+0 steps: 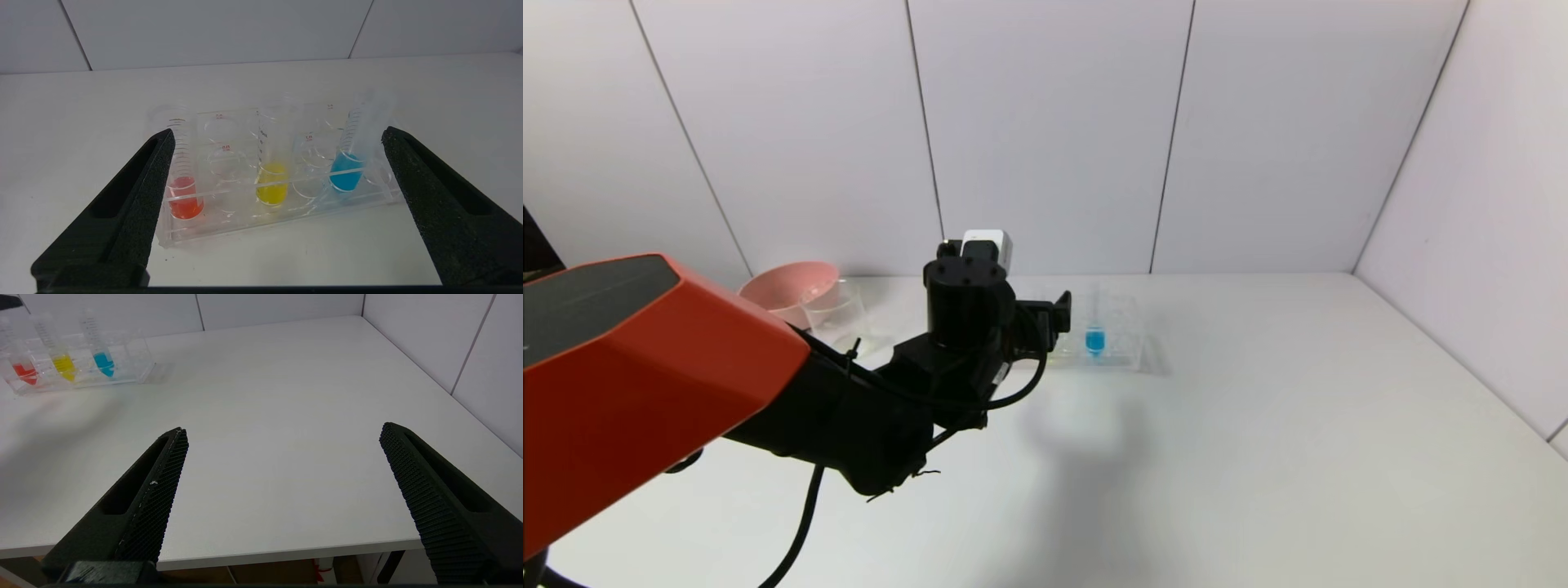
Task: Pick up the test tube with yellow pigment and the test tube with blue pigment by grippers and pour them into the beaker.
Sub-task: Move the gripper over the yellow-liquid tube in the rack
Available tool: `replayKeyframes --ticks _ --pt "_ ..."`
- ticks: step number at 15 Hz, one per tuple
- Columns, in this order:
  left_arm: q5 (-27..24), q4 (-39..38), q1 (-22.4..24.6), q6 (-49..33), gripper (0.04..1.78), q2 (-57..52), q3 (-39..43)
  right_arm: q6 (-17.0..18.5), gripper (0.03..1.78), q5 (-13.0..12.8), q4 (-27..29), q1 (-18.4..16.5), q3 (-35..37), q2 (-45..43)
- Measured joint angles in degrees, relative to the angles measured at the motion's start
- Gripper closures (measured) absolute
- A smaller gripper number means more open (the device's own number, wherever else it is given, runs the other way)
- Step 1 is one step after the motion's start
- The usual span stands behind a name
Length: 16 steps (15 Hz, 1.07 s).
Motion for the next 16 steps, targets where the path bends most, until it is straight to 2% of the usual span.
replayKeyframes --ticks 7,16 --pt "-0.3 -0.52 1.35 -0.01 0.06 8.56 -6.41 0.0 0.1 0.02 0.0 0.0 0.0 0.0" --pt "-0.55 -0.55 2.1 -0.34 0.06 11.89 -8.31 -0.02 0.1 0.02 0.01 0.0 0.0 0.0"
